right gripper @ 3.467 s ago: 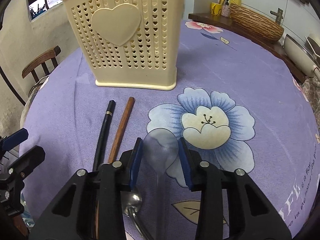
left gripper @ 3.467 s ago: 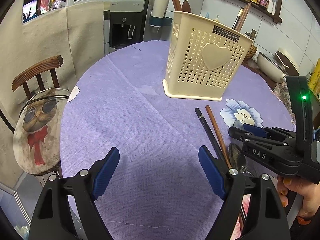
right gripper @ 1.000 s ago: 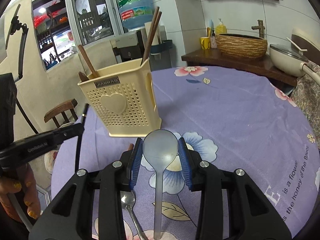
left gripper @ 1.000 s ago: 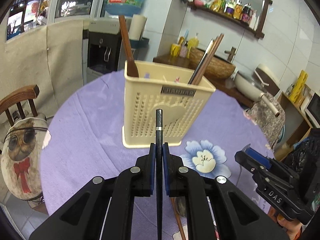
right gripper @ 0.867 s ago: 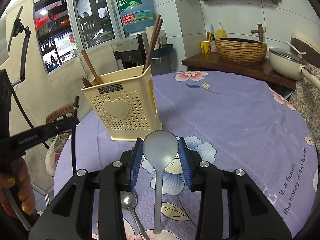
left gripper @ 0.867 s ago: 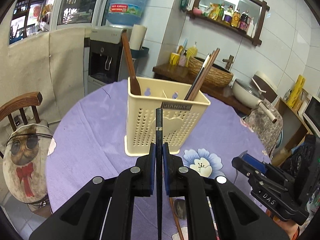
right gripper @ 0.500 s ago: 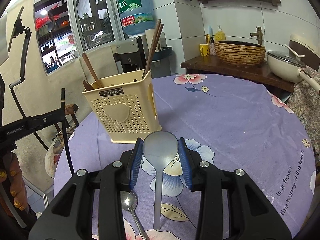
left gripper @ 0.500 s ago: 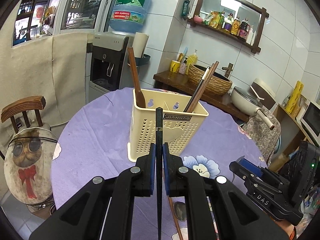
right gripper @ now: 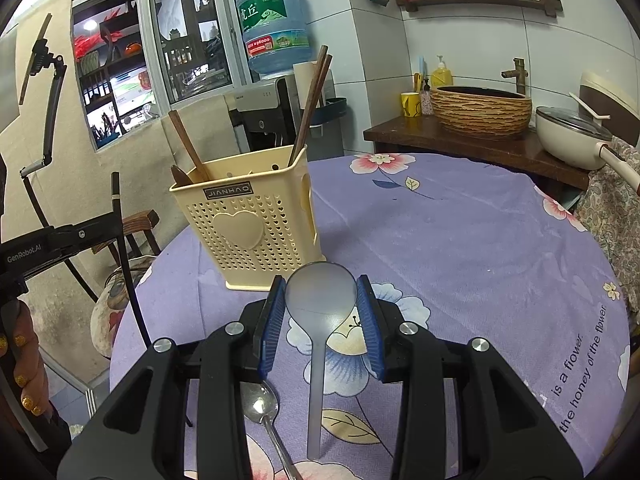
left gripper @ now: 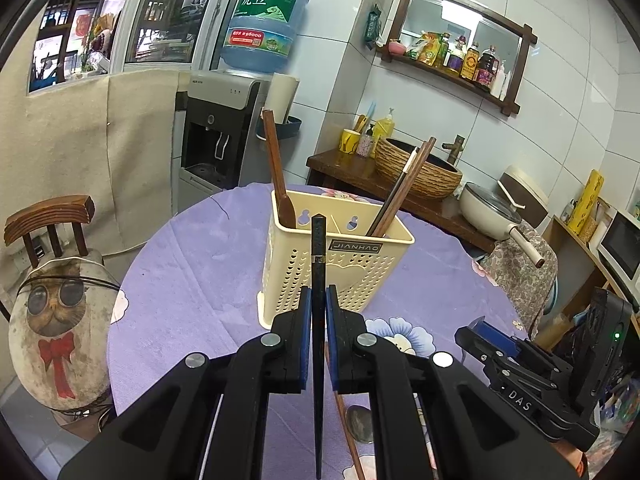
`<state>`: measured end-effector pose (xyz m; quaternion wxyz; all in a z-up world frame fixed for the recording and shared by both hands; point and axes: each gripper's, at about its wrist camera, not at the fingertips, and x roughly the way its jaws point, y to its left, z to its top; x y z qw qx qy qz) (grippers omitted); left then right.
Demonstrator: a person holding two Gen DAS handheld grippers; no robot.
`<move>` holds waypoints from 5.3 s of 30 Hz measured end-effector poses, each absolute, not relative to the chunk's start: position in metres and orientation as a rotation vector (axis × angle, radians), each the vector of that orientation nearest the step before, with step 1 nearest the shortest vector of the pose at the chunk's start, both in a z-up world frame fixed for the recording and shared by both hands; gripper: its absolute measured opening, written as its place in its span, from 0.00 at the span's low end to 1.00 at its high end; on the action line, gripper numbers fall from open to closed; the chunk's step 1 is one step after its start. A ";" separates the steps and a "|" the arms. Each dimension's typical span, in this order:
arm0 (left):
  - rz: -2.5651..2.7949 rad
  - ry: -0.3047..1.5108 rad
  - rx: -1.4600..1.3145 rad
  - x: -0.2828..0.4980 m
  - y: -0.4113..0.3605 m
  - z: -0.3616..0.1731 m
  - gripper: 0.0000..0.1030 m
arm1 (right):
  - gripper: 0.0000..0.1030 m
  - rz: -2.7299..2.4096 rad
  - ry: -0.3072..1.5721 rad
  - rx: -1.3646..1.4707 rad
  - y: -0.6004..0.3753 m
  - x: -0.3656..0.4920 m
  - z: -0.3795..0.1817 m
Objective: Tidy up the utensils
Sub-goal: 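Lift the black chopstick and clear spoon and carry them above the caddy, then lower both items into the caddy and open both tools, then move both open tools back to the last utensils on the table, then grasp the steel spoon with the right tool while the left tool grasps the last brown chopstick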
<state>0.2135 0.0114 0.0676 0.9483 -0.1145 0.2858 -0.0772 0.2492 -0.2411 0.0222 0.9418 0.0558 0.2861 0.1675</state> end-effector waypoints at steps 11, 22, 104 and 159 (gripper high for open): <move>-0.165 0.571 -0.237 0.212 0.010 0.073 0.07 | 0.35 0.361 0.579 0.119 -0.240 0.249 0.025; -0.168 0.557 -0.234 0.211 0.011 0.078 0.07 | 0.35 0.366 0.579 0.113 -0.236 0.251 0.027; -0.122 0.466 -0.217 0.236 0.022 0.090 0.86 | 0.72 0.356 0.409 -0.028 -0.193 0.293 0.055; -0.025 0.808 -0.206 0.201 0.035 -0.033 0.85 | 0.38 0.526 0.832 -0.060 -0.181 0.239 -0.060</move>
